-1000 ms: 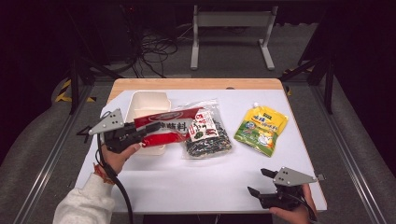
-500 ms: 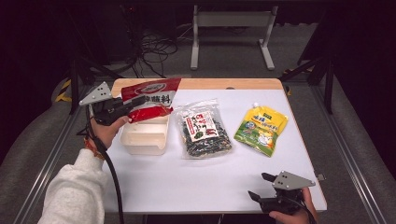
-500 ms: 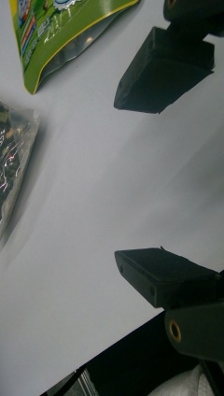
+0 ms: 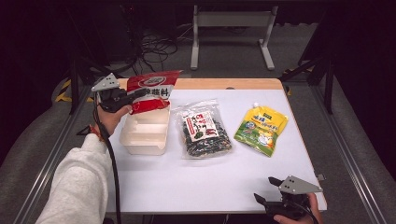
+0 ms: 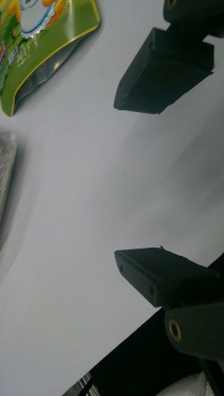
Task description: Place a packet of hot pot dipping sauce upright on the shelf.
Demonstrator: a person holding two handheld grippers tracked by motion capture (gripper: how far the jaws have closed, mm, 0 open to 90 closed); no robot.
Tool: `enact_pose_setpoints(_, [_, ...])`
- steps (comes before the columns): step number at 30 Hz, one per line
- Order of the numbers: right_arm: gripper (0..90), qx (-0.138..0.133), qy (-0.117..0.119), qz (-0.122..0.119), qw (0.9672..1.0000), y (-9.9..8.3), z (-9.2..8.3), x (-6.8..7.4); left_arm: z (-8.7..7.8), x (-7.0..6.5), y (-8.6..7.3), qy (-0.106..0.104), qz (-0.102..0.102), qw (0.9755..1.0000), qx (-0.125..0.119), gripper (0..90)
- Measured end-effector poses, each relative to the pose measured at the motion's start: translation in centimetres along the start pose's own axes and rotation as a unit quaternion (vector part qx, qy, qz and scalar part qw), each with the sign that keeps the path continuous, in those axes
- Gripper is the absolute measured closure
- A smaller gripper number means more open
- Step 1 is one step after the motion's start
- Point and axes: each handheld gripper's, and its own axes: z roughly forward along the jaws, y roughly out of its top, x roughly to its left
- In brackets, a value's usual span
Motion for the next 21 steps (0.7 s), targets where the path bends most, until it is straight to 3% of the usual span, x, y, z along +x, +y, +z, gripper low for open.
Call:
enact_pose_setpoints(9, [23.8,-0.003,-0.015,0.023,0.9996,-0.8,-1.0,-0.2,2.6,1.4,-0.3,0.011,0.010,0.9990,0.042,89.7])
enact_pose_setpoints(12, [24.6,-0.006,-0.019,0.023,0.9995,-1.0,-1.1,-0.1,3.1,1.7,-0.7,0.016,0.001,0.9989,0.045,89.6])
enact_pose_setpoints(18, [24.6,0.000,-0.016,0.017,0.9997,-1.0,-1.0,0.1,3.6,1.9,-1.0,0.036,0.006,0.9973,0.063,89.2])
enact_pose_setpoints(21, [24.6,0.000,-0.015,0.015,0.9998,-1.0,-1.0,0.1,3.8,2.0,-1.3,0.031,-0.005,0.9975,0.064,88.4])
